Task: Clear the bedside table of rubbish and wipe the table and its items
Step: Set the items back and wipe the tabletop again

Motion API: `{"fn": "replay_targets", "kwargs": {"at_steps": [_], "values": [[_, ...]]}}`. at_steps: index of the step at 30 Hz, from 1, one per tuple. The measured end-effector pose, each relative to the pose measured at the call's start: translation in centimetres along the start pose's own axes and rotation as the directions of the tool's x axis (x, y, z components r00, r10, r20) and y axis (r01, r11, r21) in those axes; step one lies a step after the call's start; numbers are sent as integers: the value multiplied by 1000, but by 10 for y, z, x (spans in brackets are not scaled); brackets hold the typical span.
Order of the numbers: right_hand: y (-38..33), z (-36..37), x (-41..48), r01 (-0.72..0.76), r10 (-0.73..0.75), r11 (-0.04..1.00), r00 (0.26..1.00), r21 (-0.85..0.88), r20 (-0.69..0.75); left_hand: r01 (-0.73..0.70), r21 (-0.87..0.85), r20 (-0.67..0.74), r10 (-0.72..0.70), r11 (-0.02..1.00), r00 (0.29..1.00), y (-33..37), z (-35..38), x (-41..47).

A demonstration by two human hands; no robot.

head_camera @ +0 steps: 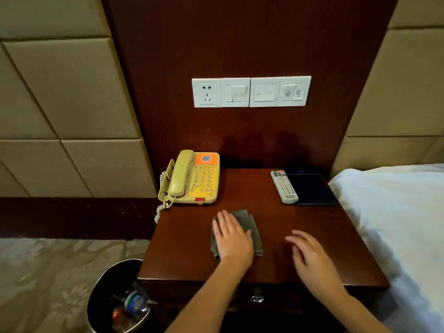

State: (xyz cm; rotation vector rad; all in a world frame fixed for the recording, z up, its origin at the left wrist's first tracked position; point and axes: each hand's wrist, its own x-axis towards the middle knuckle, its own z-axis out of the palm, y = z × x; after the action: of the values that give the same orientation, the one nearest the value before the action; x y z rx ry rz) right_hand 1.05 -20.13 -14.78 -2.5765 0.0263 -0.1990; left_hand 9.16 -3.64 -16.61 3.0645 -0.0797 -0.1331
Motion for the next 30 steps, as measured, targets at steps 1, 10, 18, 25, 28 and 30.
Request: {"fn": "replay_targets", "kwargs": {"at_steps": [1, 10, 18, 25, 28, 30], "values": [[10, -5, 1, -36, 37, 999, 999, 3, -25, -51, -9, -7, 51, 999, 999, 19, 4, 2], [75, -37, 10, -143, 119, 961, 987, -238, -112, -556, 115, 162, 537, 823, 828, 157, 21, -14], [-33, 25, 33, 258, -217, 915, 963, -309, 161, -210, 38, 27, 209, 977, 978, -56, -5, 29], [-103, 45, 34, 373, -301, 883, 915, -283, 267, 44, 53, 30, -46, 998, 999, -187, -3, -11], [-92, 31, 32, 347, -273, 885, 926, -309, 259, 76, 76, -12, -75, 994, 997, -169, 3, -22], [-73, 16, 30, 278, -207, 904, 950, -324, 235, 19, 91, -10, -18, 996, 1000, -142, 5, -31]]}}
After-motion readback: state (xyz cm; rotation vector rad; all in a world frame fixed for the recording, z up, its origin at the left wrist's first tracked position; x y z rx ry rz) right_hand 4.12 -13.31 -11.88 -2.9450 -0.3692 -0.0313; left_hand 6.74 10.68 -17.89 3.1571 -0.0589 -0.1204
